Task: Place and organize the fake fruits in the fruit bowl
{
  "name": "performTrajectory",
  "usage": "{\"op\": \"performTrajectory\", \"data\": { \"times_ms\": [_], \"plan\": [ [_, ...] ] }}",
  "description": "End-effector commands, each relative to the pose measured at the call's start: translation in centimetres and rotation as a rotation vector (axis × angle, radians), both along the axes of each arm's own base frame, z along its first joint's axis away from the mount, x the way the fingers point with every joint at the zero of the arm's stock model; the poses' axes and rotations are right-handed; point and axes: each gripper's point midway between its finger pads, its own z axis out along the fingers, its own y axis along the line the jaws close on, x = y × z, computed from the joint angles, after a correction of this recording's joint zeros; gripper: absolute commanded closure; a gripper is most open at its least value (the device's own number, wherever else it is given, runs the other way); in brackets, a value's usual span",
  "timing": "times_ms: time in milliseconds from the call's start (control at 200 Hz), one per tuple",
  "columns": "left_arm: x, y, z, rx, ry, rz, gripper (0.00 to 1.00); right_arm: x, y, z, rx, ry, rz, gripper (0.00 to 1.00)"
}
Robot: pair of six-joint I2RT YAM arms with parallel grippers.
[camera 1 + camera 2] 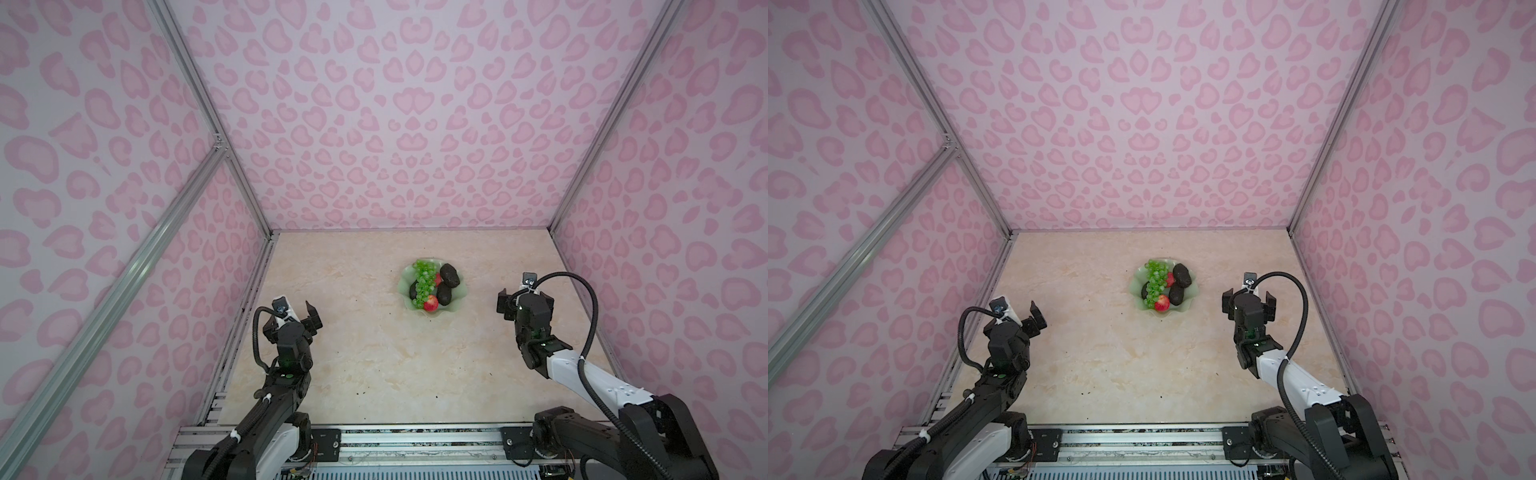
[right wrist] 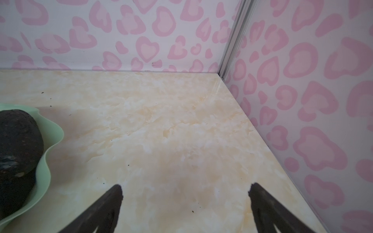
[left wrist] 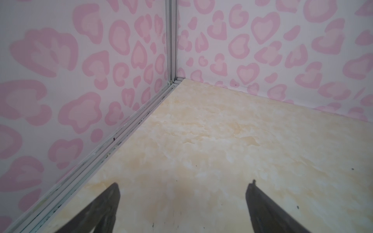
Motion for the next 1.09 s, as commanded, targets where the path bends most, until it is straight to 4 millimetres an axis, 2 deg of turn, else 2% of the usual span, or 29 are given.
{"op": "performTrajectory", "data": {
  "times_ms": [0,70,315,460,570,630,730,1090],
  "plan": [
    [1.7,-1.3,1.4,0.016,-0.089,-0.092,0.02,1.0,-0.3,1.7,0.027,-0.163,0.046,0.02],
    [2.4,-1.8,0.9,0.022,-0.063,-0.128,0.02,1.2,-0.2,1.2,0.018,-0.200,0.117,0.01],
    [4.3,-1.0,1.3,0.054,-0.107,-0.107,0.02,1.2,-0.3,-0.3,0.052,-0.158,0.151,0.01],
    [5.7,-0.6,-1.1,0.035,-0.063,-0.104,0.02,1.2,0.0,-2.1,0.051,-0.148,0.167,0.01],
    [6.8,0.2,-1.7,0.017,-0.005,-0.067,0.02,1.6,0.5,-3.0,0.031,-0.140,0.189,0.01],
    [6.7,0.2,-1.6,0.017,-0.009,-0.067,0.02,1.6,0.4,-3.8,0.024,-0.135,0.181,0.01],
    [6.6,0.2,-1.6,0.017,-0.013,-0.069,0.02,1.7,0.3,-3.6,0.019,-0.175,0.173,0.01],
    [6.9,0.1,-1.7,0.017,-0.002,-0.071,0.02,1.7,0.4,-3.8,0.017,-0.137,0.173,0.01]
  ]
}}
